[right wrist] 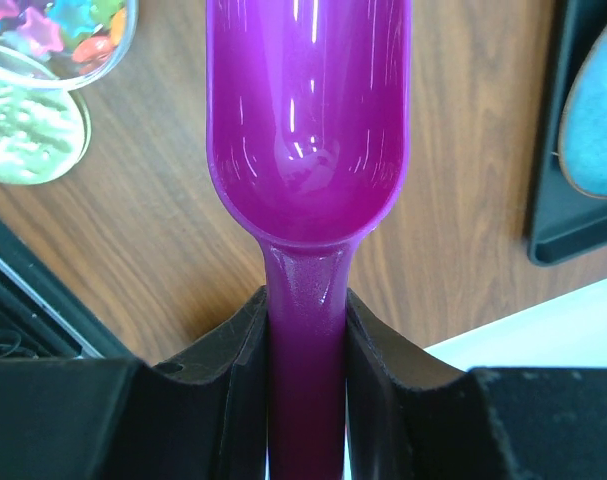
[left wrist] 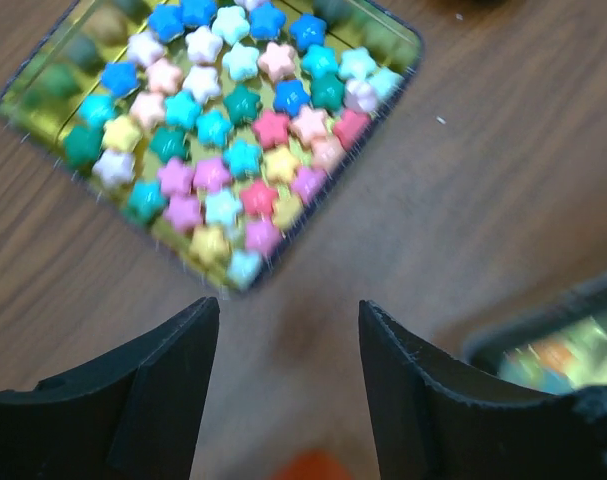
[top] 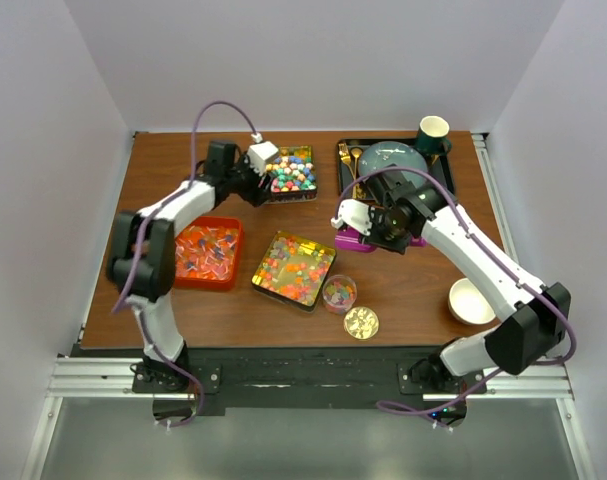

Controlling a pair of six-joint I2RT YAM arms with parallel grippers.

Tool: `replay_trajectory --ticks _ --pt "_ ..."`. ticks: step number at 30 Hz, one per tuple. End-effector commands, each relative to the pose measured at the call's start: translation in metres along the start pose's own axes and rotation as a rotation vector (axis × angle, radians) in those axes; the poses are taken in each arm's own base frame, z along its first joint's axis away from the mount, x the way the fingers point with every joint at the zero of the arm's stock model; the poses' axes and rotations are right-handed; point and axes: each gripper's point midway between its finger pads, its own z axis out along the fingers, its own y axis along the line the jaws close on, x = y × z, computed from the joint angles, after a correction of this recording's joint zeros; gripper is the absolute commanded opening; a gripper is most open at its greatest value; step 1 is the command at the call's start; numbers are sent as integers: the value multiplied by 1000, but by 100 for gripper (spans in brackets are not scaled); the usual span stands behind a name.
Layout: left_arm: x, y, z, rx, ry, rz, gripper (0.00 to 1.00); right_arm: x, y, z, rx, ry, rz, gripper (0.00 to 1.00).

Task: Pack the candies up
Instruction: Move the storage box to the center of the board.

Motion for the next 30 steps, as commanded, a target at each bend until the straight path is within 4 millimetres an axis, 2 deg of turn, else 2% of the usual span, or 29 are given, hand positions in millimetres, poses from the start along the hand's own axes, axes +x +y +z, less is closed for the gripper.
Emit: replay_trajectory --ticks 1,2,5,9,14,17,19,20,21,24,30 --pt "-9 -18 -82 -112 6 -45 64 -20 -25 -12 79 -68 41 0" --pt "8 -24 -87 -119 52 -75 64 -23 -29 -13 83 -74 45 0" --pt "41 -36 -105 -138 144 -115 63 -31 -33 -14 83 -94 54 0" --pt "60 -49 -112 -114 181 -122 61 -41 -37 -11 66 -109 60 0" --pt "79 -54 -111 -103 218 -115 60 -51 -46 -16 79 -135 68 0" --pt "83 -55 -109 -99 228 -120 59 -52 -46 -19 79 -141 71 0" --pt "75 -63 -109 -54 201 -129 59 -52 -46 -21 85 -148 73 0" --pt "69 -69 -109 -14 179 -130 59 -50 -45 -20 83 -144 73 0" --pt "63 -85 -107 71 153 -140 59 -49 -44 -20 83 -142 74 0" --pt "65 -98 -103 120 155 -178 58 -47 -42 -21 85 -140 72 0" --pt "61 -107 -97 161 141 -209 58 -47 -43 -21 88 -141 73 0"
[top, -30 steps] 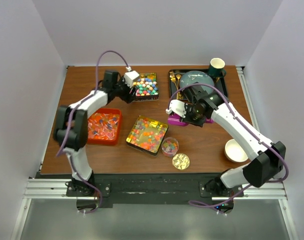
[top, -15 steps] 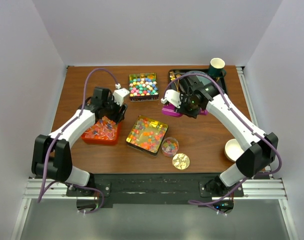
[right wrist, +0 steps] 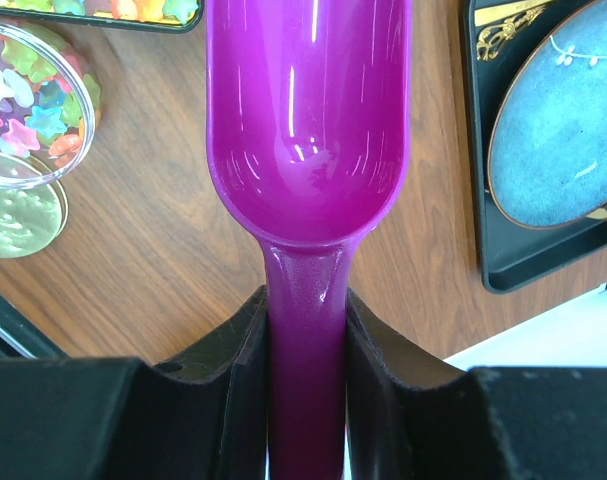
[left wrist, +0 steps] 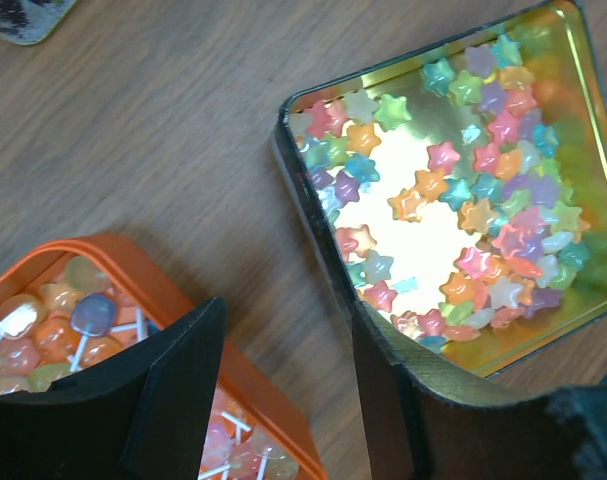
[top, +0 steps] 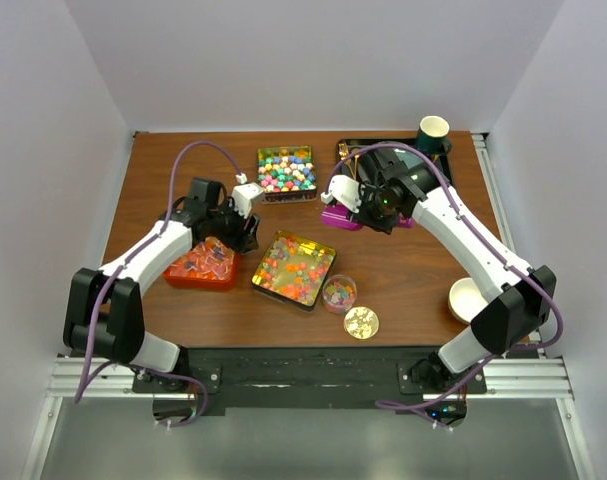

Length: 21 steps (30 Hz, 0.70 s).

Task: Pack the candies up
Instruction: Move the storage box to the center of the board.

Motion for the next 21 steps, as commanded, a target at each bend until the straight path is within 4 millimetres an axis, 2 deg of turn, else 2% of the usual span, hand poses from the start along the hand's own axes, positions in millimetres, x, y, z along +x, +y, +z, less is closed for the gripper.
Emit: replay_trajectory --ticks 1,5,13,17,21 --pt "-13 -13 5 70 -40 -21 58 -9 -7 -16 43 -62 23 0" --pt "-9 -1 7 0 -21 -34 57 -8 -6 -14 39 -57 21 0" --pt "-1 -23 14 65 -9 -56 58 -8 -5 -13 36 -56 21 0" --pt "-3 -23 21 54 -1 -55 57 -8 -5 -11 30 -52 21 0" --pt "-4 -18 31 39 15 -59 52 -8 -7 -11 36 -51 24 0"
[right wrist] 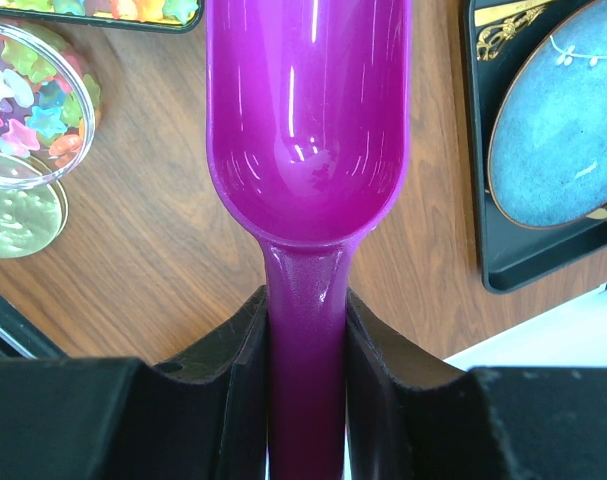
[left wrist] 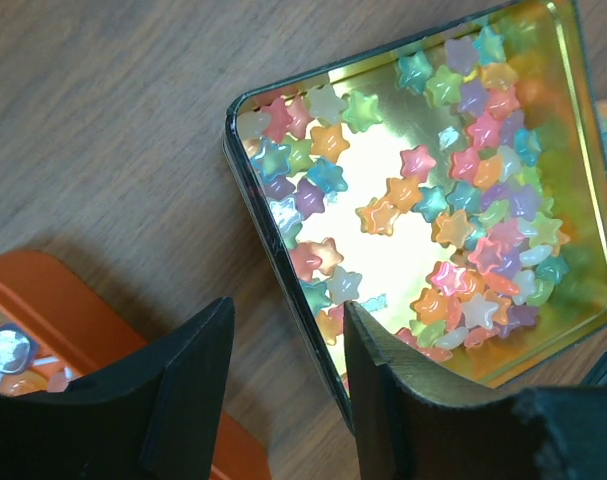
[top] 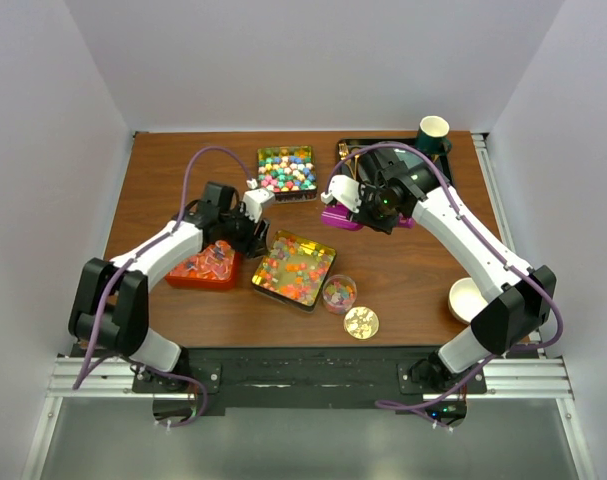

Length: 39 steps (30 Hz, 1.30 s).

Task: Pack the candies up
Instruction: Move the storage box to the center of the board.

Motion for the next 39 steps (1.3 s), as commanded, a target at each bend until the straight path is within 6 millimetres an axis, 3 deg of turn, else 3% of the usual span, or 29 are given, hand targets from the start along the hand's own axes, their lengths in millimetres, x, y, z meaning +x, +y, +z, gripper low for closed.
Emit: replay_trajectory --ticks 1,5,6,9,13,15,17,18,21,24,27,28,29,30,31,32,33,34,35,36,37,39 --pt "-11 4 9 -10 -16 -21 51 -7 -6 -10 33 -49 25 0" --pt "-7 -1 14 23 -7 -66 38 -6 -5 -10 34 -48 27 0" --pt "-5 0 13 12 3 -84 28 -6 -5 -9 32 -47 25 0" --pt "6 -6 5 0 27 -133 17 -6 -5 -9 36 -46 27 0" --pt "41 -15 -10 -36 83 -228 16 -5 -3 -6 25 -37 27 0" --pt "46 -14 -21 -89 75 -253 14 -6 -4 -6 24 -38 25 0" --pt "37 -10 -29 -135 47 -268 17 -8 -5 -4 22 -37 21 0" --pt "41 -7 -30 -156 65 -289 28 -8 -6 -3 21 -35 23 0" --pt "44 -5 -31 -177 92 -320 48 -12 -8 -2 18 -36 19 0" --pt "26 -10 -37 -141 80 -296 49 -15 -13 -2 32 -35 20 0" --pt "-22 -10 -42 -102 -21 -217 49 -16 -15 -2 36 -33 21 0" --pt "-51 -8 -46 -86 -85 -140 50 -16 -14 -1 35 -34 24 0" --pt "-66 -6 -44 -80 -119 -94 50 -15 -15 0 37 -32 27 0" --pt "-82 4 -32 -81 -151 -21 53 -15 -15 1 38 -30 28 0" --pt "-110 12 -34 -96 -202 72 54 -15 -15 1 39 -26 26 0" --pt "-123 19 -28 -101 -212 117 55 -15 -15 1 40 -25 26 0" --pt "-119 29 -4 -73 -164 137 56 -15 -16 2 42 -23 26 0" --pt "-146 34 -4 -72 -193 228 56 -16 -18 2 45 -23 23 0" --pt "-152 38 4 -56 -179 255 56 -16 -19 3 46 -20 22 0" --pt "-138 46 28 -22 -108 247 56 -17 -20 3 48 -18 19 0" --pt "-159 49 29 -17 -136 296 57 -15 -22 5 55 -7 14 0" --pt "-157 59 52 1 -114 317 57 -13 -23 5 63 3 11 0"
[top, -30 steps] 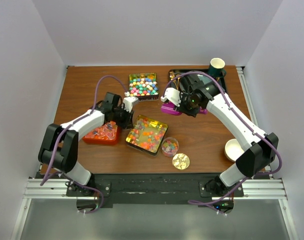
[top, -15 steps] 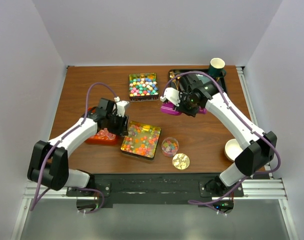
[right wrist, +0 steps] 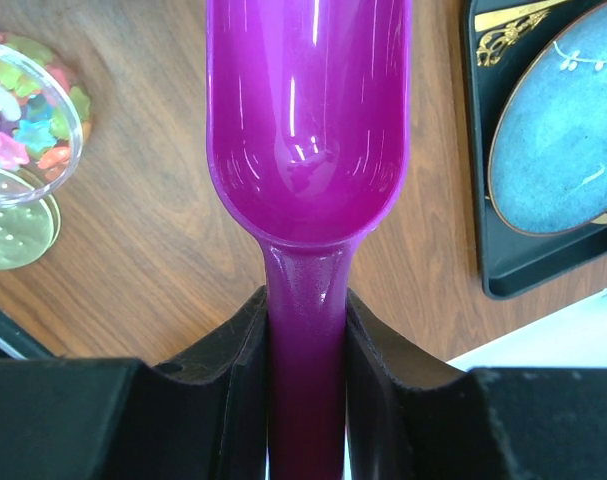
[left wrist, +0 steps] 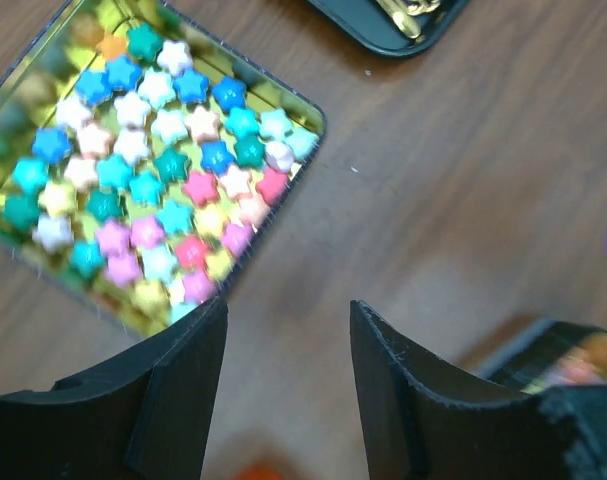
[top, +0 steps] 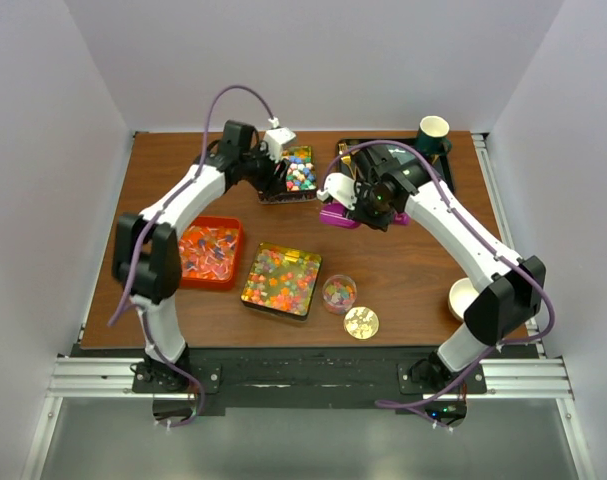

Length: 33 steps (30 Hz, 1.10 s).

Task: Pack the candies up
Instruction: Move the storage box to the center of the board.

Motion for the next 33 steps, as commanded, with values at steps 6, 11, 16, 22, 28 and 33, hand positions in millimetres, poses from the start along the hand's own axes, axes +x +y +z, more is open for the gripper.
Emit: replay_trajectory --ticks 6,11,16,22,28,33 --pt "2 38 73 20 16 84 58 2 -15 -7 84 2 6 0" --pt "3 37 83 43 -8 -60 57 12 -9 -5 76 21 5 0" --pt "27 25 87 98 43 -70 55 13 -8 -4 71 20 7 0" --pt "63 5 83 187 148 -74 54 10 -10 -3 73 13 14 0" --pt "84 -8 70 210 187 -60 50 9 -10 -6 80 5 16 0" --pt "103 -21 52 209 205 -30 47 10 -10 -7 84 4 17 0"
